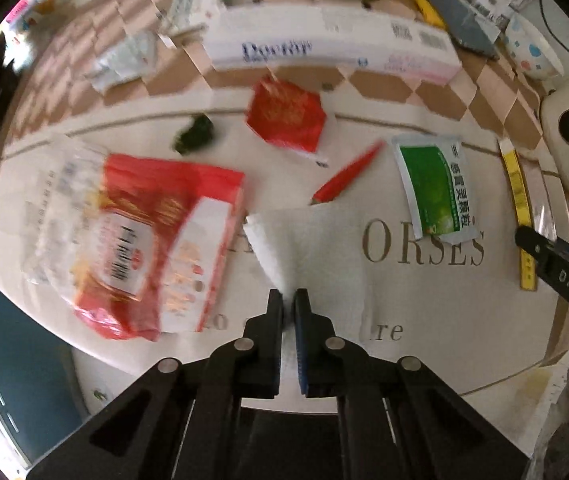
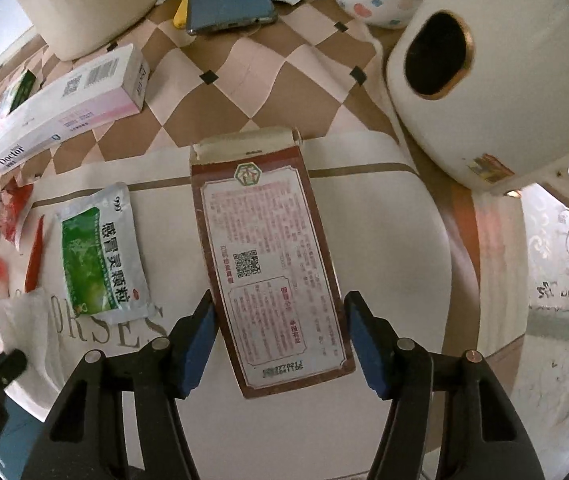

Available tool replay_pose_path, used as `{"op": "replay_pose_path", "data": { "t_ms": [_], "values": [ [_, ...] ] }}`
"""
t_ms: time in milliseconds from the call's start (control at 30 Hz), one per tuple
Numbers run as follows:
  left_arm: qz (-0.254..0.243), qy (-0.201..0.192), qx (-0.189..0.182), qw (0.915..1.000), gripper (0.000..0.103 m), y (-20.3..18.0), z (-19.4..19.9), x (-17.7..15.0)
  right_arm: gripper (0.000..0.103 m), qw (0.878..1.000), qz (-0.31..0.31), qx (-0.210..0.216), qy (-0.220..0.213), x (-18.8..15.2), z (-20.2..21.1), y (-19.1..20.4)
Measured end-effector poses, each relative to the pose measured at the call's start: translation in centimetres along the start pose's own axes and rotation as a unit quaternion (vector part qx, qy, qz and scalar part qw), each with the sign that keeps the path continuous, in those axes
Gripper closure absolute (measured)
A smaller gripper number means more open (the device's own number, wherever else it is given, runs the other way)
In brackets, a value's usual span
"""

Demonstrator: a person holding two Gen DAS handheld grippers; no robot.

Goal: Collect trash
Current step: 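Carry tissue and box to the white bin and release both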

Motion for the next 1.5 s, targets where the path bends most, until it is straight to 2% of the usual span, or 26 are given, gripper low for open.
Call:
{"op": "replay_pose_path", "data": {
  "t_ms": [200, 400, 467, 600, 800, 967, 1133, 1267, 1367, 1500],
  "values": [
    [-0.003, -0.046, -0.001, 0.9989, 0.100, 2.0, 4.5, 0.1, 0.040, 1.000, -0.016, 0.008, -0.026, -1.6, 3.1, 0.1],
    [0.003, -0.092, -0.003, 0.9958, 0.100, 4.4, 8.1, -1.0, 0.041, 0.997, -0.034, 0.034, -0.058, -2.8, 7.3, 1.4],
    [0.012, -0.104, -0.009, 0.9944, 0.100, 6.5, 8.8, -1.3, 0.041, 0.996, -0.029, 0.041, -0.069, -2.8, 8.7, 2.2],
    [0.036, -0.128, -0.010, 0.9910, 0.100, 8.1, 7.6, -1.1, 0.041, 0.994, -0.023, 0.052, -0.094, -4.0, 11.1, 4.5],
    [0.088, -0.157, 0.003, 0.9837, 0.100, 16.0, 9.0, -4.2, 0.042, 0.988, 0.029, 0.089, -0.123, -6.9, 15.3, 11.9],
    [0.142, -0.144, 0.015, 0.9792, 0.100, 24.3, 7.7, -9.2, 0.042, 0.980, 0.094, 0.122, -0.129, -11.2, 16.9, 20.8],
    [0.199, -0.095, 0.015, 0.9753, 0.100, 32.0, 2.1, -14.6, 0.042, 0.971, 0.157, 0.150, -0.104, -17.5, 14.8, 30.1],
    [0.240, -0.027, 0.000, 0.9703, 0.100, 36.5, -6.3, -18.9, 0.042, 0.963, 0.211, 0.160, -0.056, -24.0, 10.0, 37.2],
    [0.270, 0.025, -0.030, 0.9621, 0.100, 38.3, -13.9, -21.7, 0.042, 0.954, 0.255, 0.159, -0.016, -28.8, 5.0, 41.4],
    [0.312, 0.083, -0.081, 0.9430, 0.100, 39.4, -25.1, -24.9, 0.042, 0.941, 0.296, 0.161, 0.039, -34.2, -2.7, 45.6]
  ]
}}
Point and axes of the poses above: each gripper's, at about its wrist camera, not at the fingertips, and z roughly against the way its jaws point, y to its left, x to its top, the point moved 9 cm from there along -z, roughly the way its jaws point, and after that the axes turned 3 degrees about z, right-handed, at the moved point
